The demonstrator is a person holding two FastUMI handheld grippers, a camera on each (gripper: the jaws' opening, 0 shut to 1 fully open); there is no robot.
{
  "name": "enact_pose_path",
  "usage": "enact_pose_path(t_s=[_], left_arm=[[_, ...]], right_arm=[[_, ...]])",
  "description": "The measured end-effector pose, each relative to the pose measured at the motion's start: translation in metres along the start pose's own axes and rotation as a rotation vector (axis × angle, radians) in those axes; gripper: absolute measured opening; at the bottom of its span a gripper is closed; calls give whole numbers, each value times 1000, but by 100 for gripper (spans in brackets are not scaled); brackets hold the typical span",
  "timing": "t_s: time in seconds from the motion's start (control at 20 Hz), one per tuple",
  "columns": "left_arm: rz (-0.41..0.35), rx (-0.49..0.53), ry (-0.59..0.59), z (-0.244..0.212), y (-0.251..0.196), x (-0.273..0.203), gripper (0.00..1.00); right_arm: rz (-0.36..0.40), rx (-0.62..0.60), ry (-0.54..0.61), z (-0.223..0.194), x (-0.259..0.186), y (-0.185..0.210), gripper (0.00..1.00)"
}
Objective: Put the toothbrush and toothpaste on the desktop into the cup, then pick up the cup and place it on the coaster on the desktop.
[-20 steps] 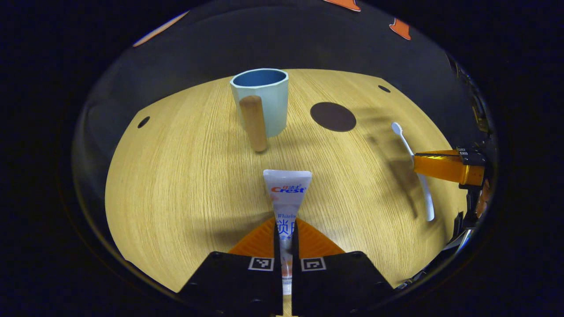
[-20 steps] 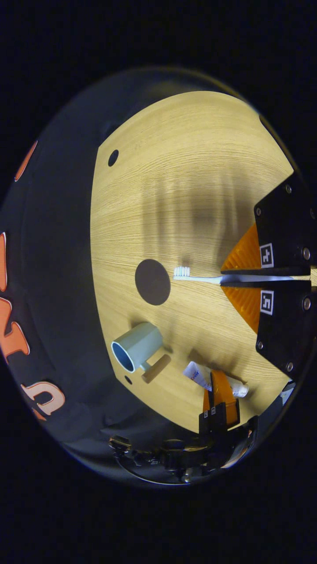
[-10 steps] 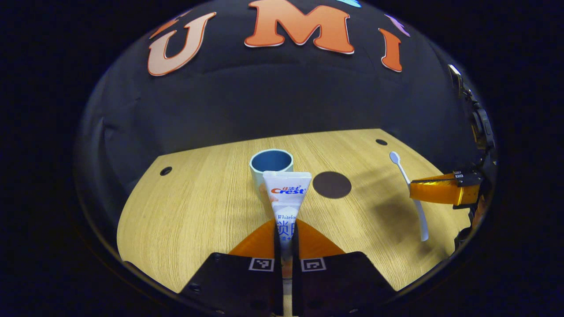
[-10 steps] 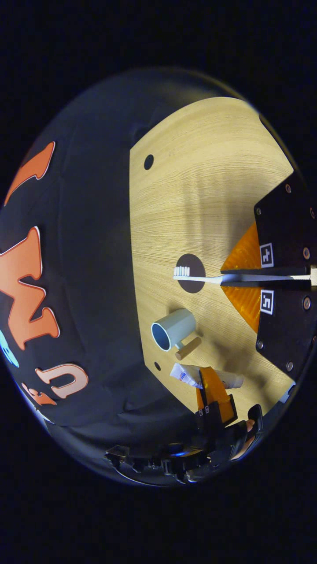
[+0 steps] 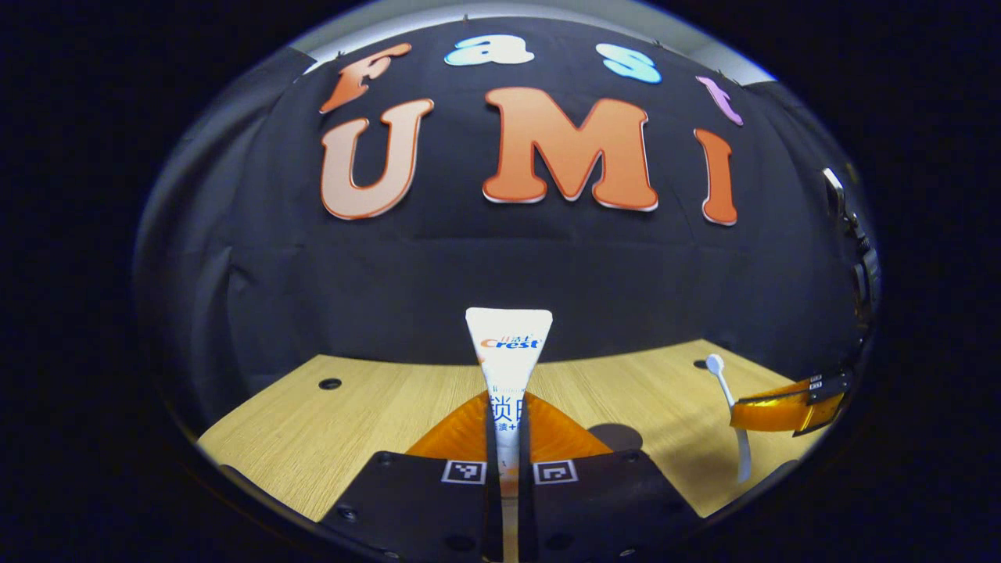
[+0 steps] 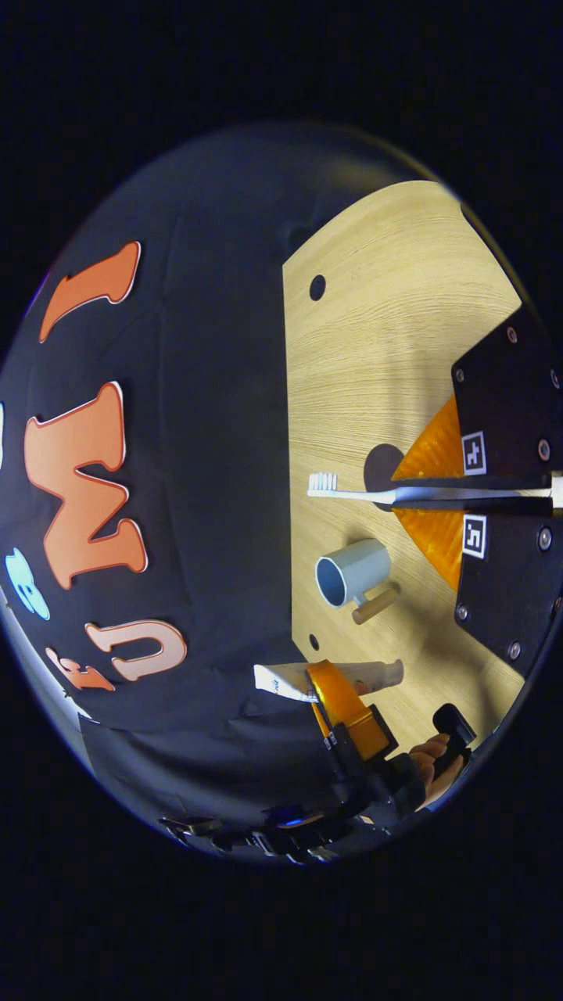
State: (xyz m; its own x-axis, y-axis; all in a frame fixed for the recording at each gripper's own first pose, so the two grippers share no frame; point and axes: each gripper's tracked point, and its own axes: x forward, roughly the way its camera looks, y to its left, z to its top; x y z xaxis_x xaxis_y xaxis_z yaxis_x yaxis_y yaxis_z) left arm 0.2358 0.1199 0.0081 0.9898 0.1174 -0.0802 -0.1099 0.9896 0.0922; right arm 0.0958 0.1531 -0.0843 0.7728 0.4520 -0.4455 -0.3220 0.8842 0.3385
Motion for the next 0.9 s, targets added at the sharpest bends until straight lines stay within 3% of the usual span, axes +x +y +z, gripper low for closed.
enact_pose_path(t_s=[0.15,0.45,0.9], left_arm=[[20,-36,-112,19,6,9,7],[-19,-122,-274,44,13,29,7],[-60,-178,-350,53,3,82,7]], right_arm=[[14,-34,-62,10,0,4,4],[5,-62,-147,29,7,7,4],[-25,-94,-282,56,15,-8,4]])
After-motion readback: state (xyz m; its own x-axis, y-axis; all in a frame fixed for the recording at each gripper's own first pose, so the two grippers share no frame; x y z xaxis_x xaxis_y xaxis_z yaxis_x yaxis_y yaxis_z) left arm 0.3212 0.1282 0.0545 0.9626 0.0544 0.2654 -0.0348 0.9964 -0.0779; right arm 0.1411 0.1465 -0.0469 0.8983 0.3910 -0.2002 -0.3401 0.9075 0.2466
